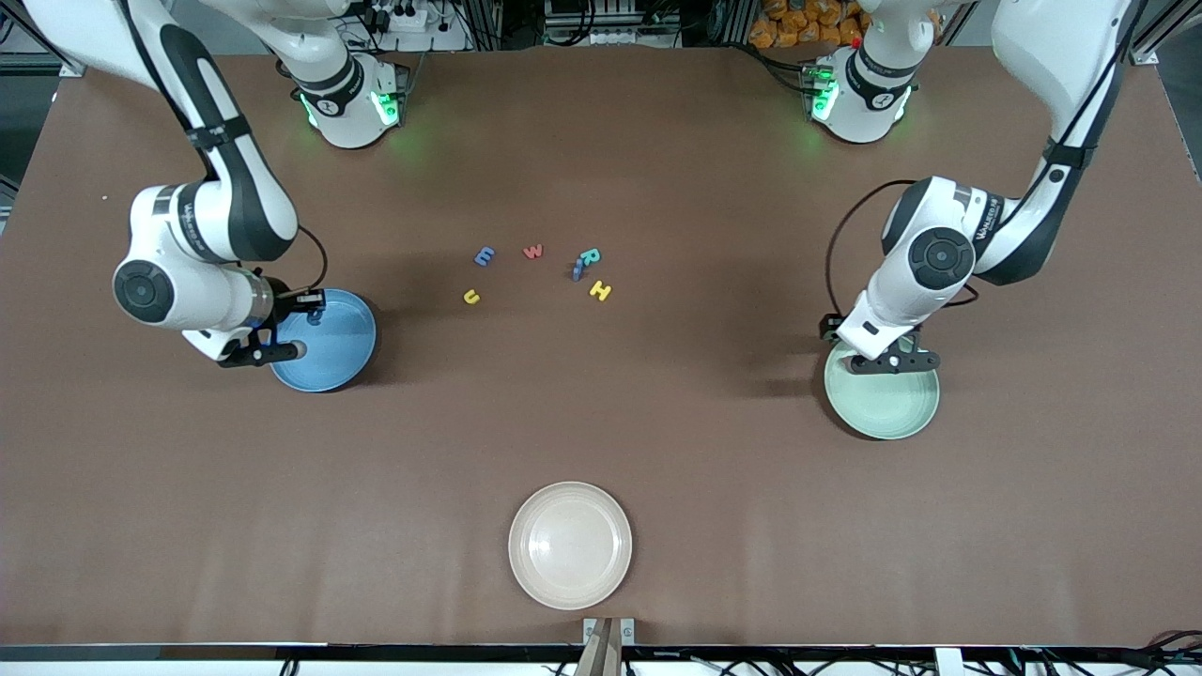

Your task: Sort upper and lower case letters into plates

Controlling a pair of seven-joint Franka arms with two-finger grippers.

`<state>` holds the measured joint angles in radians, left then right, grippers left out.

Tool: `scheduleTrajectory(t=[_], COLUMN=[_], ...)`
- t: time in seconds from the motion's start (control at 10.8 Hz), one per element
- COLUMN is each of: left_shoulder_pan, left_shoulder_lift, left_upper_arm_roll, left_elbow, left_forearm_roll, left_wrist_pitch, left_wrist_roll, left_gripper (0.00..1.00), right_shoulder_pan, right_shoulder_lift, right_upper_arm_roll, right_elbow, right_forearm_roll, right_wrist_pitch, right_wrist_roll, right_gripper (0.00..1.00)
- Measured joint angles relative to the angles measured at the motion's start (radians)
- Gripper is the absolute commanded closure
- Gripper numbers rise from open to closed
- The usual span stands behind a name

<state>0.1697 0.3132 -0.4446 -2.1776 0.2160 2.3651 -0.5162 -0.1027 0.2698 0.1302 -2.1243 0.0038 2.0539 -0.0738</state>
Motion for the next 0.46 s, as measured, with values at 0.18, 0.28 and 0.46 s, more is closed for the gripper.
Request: scheduleTrajectory(t=[0.18, 0.28, 0.46], left_shoulder_pan=[-0.029, -0.068, -0.19], left_shoulder_lift=[0.01, 0.013, 0.021], left_upper_arm_roll=[-0.047, -0.06, -0.068], left_elbow=[0.017, 0.034, 0.075], left_forearm_roll=[-0.098, -0.106, -0.108], left_wrist_pitch=[0.027, 0.031, 0.032], left_wrist_roll=[-0.125, -0.224, -0.433], left_gripper=[0.15, 0.15, 0.13], right_shoulder_pan=[0.0, 0.0, -0.003], right_shoulder_lift=[0.046, 0.062, 0.067], right_upper_arm_roll=[-0.02, -0.033, -0.047], right_elbow=[0.05, 0.075, 0.116], right_forearm_roll=[-0.009, -0.009, -0.009], right_wrist_pitch=[0.012, 0.012, 0.008], right_wrist_roll=[0.0, 0.0, 0.0], right_gripper=[0.0, 0.0, 0.0])
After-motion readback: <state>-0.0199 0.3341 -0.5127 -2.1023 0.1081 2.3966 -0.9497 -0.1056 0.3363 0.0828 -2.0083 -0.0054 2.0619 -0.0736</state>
